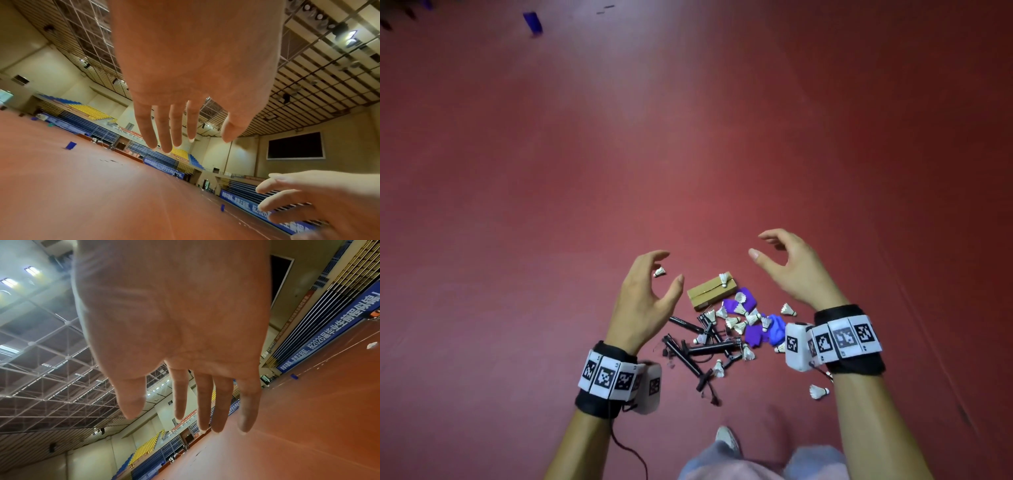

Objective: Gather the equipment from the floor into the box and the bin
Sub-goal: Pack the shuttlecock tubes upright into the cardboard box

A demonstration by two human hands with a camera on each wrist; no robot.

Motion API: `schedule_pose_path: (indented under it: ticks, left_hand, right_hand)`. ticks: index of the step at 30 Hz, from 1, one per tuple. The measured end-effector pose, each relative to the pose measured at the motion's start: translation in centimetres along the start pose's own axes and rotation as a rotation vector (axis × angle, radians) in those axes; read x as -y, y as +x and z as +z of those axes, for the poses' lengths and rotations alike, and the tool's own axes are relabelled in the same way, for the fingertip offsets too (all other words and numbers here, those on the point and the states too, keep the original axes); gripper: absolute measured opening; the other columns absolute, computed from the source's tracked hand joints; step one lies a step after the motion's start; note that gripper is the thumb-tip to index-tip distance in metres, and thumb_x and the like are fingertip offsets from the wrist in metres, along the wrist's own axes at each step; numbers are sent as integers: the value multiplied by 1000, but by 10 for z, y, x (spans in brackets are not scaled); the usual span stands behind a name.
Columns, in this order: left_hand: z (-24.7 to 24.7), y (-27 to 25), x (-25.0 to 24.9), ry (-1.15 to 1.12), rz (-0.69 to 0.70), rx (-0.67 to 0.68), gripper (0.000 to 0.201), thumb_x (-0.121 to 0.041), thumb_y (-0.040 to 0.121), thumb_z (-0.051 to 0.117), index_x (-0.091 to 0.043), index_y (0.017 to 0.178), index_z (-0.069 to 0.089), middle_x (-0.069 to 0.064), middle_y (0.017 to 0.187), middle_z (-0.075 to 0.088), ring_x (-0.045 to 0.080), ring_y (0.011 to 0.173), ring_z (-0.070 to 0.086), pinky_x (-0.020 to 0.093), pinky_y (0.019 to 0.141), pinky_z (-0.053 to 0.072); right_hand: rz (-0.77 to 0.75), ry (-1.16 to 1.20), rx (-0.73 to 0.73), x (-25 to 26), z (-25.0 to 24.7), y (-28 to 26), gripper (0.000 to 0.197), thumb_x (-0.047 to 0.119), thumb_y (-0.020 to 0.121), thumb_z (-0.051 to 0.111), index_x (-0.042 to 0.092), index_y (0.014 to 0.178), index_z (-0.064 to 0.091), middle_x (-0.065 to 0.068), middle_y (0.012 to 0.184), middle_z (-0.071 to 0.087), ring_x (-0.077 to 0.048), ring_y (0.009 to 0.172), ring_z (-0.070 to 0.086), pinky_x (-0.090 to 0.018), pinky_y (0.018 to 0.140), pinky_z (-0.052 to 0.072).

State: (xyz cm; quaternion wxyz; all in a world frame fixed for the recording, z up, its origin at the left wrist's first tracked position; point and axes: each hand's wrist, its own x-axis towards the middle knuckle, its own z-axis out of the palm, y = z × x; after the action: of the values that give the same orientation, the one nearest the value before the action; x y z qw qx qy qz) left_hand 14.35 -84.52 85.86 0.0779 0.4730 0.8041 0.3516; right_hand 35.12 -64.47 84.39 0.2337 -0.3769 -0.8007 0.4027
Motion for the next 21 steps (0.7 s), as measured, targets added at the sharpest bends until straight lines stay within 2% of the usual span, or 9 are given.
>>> schedule_pose_path:
  ticks: [4, 9, 14, 17, 21]
  left_hand:
    - [16, 59, 35, -4, -1, 100, 54, -50, 95, 62, -25, 142, 50, -10, 140, 55, 5, 120, 56, 35, 102, 52]
    - [44, 125, 71, -10, -39, 201, 55, -47, 95, 65, -25, 143, 49, -8, 141, 54, 6, 122, 55, 39, 105, 52]
    - [65, 216, 84, 75, -10, 284, 57, -47, 96, 64, -22, 145, 47, -1, 145, 54, 9, 124, 54, 38, 104, 51]
    - [69, 277, 88, 141, 25, 321, 58, -48, 97, 63, -21, 145, 48, 0, 145, 54, 11, 124, 55, 35, 103, 51]
    - [75, 355, 99, 217, 66, 361, 57, -51, 95, 62, -22, 143, 49, 0, 144, 55, 15, 124, 58, 41, 103, 53]
  right_hand:
    - [82, -39, 66, -5, 16, 34, 42, 51, 93, 68, 32, 129, 60, 9, 130, 59, -7, 121, 54, -29, 105, 42]
    - [205, -67, 87, -29, 33, 89, 42, 52, 92, 69, 31, 128, 61, 5, 130, 60, -12, 122, 56, -35, 107, 45]
    - [265, -59, 137, -54, 49, 179, 47, 56, 91, 68, 29, 129, 60, 1, 136, 58, -16, 128, 55, -42, 110, 45]
    - [302, -55, 155, -64, 56, 240, 50, 60, 90, 67, 30, 129, 59, -2, 138, 57, -17, 129, 55, -41, 110, 45]
    - [365, -2, 147, -74, 64, 300, 52, 59, 90, 68, 27, 130, 58, -3, 140, 57, -18, 130, 54, -38, 108, 45]
